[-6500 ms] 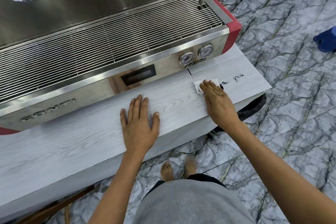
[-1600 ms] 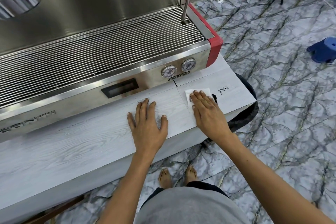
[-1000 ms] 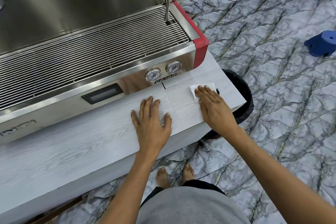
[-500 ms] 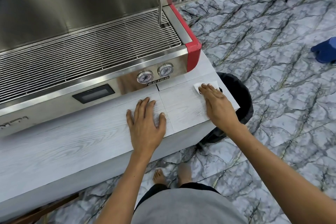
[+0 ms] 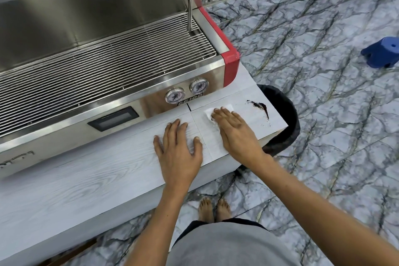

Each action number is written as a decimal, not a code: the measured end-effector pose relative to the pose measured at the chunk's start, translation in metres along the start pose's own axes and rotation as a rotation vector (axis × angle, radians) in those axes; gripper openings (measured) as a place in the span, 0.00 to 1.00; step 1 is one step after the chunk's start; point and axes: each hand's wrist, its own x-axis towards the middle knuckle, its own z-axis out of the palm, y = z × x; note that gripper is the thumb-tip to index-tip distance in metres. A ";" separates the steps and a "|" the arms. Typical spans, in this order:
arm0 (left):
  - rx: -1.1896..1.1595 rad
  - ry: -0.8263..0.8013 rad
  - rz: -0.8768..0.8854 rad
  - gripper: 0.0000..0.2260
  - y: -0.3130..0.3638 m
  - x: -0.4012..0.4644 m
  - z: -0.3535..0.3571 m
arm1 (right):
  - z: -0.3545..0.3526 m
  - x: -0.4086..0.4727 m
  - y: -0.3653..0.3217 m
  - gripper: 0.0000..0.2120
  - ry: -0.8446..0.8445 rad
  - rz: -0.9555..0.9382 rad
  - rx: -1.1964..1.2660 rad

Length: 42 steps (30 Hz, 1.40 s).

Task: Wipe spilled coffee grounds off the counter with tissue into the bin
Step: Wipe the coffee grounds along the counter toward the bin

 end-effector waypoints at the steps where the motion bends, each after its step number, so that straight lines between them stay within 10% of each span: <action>1: 0.002 -0.007 0.002 0.23 0.000 0.000 0.000 | 0.003 0.001 -0.001 0.19 -0.007 -0.007 -0.017; 42: -0.041 -0.054 -0.049 0.23 0.010 0.000 0.004 | -0.038 0.011 0.079 0.18 0.033 0.240 -0.039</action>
